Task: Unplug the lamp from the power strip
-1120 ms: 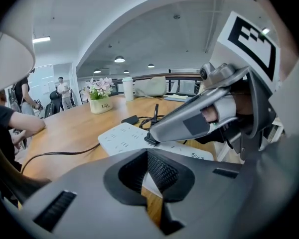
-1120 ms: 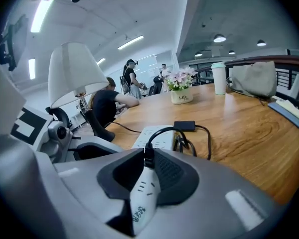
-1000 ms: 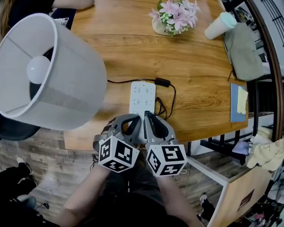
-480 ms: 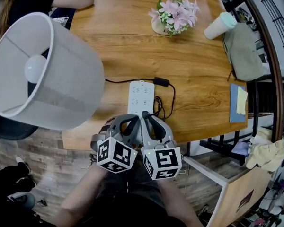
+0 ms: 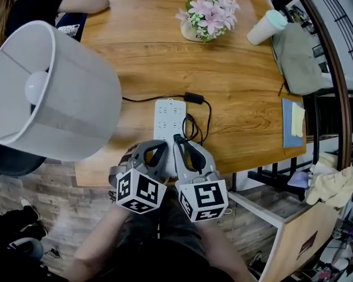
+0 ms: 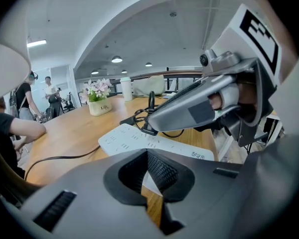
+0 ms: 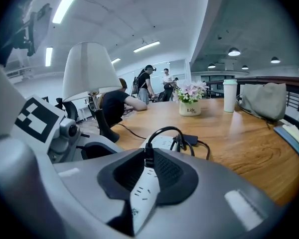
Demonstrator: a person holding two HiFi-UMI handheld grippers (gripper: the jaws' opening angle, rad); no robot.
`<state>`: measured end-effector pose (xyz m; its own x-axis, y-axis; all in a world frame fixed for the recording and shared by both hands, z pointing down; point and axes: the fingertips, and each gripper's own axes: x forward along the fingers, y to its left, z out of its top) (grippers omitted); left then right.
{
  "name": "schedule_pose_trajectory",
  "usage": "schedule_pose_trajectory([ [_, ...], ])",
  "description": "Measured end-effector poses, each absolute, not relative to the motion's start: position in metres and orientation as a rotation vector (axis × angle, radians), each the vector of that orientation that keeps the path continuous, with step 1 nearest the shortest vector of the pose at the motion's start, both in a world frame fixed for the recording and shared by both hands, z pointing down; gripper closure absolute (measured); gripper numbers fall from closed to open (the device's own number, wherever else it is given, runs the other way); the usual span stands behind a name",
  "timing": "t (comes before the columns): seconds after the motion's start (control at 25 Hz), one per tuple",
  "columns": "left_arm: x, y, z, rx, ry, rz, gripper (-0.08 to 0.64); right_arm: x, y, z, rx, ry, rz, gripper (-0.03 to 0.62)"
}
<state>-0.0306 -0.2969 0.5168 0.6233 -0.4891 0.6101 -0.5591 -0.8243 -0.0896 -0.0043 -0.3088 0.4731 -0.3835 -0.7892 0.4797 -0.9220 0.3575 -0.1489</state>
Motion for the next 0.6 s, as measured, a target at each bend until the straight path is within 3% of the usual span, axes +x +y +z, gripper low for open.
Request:
schedule_pose_trajectory([
  [0.6,-0.039,-0.304,0.501,2.725,-0.998,0.847,0.563,0.065,-0.304,0.49,1.66,-2.116,0.603,0.523],
])
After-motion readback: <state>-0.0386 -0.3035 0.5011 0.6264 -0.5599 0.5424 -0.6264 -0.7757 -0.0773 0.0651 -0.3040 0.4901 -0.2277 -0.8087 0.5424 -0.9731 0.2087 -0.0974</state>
